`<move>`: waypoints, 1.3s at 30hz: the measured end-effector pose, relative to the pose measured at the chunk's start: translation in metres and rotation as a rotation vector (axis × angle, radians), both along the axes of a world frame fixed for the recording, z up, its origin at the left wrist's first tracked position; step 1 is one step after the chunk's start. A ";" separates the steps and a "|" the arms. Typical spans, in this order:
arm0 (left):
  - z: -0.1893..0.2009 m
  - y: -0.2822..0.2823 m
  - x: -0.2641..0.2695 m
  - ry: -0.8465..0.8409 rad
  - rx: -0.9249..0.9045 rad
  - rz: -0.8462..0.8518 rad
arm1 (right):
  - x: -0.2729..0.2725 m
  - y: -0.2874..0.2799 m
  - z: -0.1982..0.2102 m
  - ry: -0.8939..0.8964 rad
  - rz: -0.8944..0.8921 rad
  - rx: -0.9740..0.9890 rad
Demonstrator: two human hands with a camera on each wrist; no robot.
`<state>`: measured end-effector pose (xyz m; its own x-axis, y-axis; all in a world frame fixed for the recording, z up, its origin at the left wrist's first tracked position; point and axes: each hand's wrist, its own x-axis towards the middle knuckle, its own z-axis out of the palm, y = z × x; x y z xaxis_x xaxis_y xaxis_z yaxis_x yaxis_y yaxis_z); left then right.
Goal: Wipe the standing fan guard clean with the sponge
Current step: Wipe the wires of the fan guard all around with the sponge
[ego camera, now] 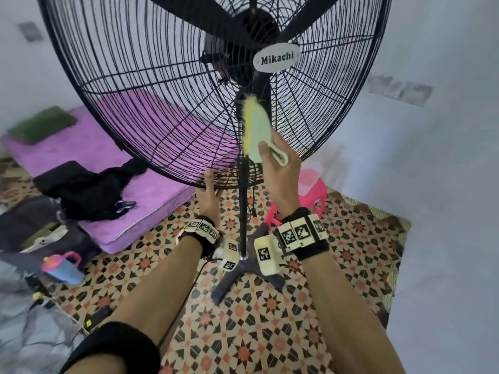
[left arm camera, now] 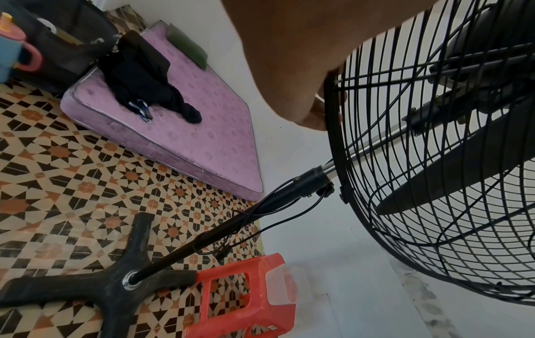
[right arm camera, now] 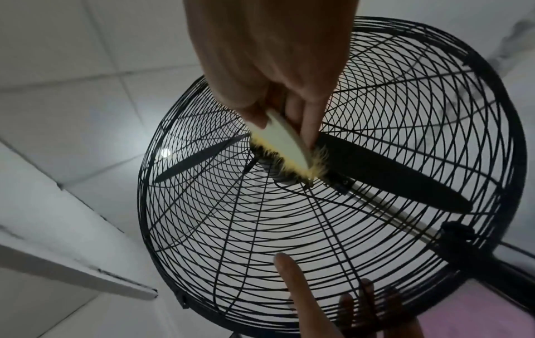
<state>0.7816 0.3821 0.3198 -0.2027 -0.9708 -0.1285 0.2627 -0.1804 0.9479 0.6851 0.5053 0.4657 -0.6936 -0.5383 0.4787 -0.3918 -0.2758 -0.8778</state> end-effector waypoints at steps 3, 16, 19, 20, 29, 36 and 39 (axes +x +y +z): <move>-0.006 -0.003 0.001 -0.022 0.023 -0.025 | -0.006 -0.004 0.009 -0.086 -0.212 -0.050; 0.008 0.009 0.003 -0.010 -0.014 -0.048 | -0.010 -0.008 0.015 0.097 -0.141 0.070; 0.010 0.009 0.004 0.024 0.004 -0.037 | -0.017 -0.007 0.024 0.070 -0.154 -0.012; 0.010 0.009 0.005 0.027 0.001 -0.044 | -0.017 -0.008 0.028 0.054 -0.214 -0.055; 0.011 0.013 -0.004 0.108 0.084 0.044 | -0.025 -0.012 0.037 0.053 -0.214 -0.068; 0.012 0.045 -0.064 -0.128 0.100 -0.036 | -0.035 0.001 0.043 0.041 0.029 0.032; 0.008 0.050 -0.085 -0.132 0.056 -0.029 | -0.057 -0.001 0.053 0.028 -0.062 -0.073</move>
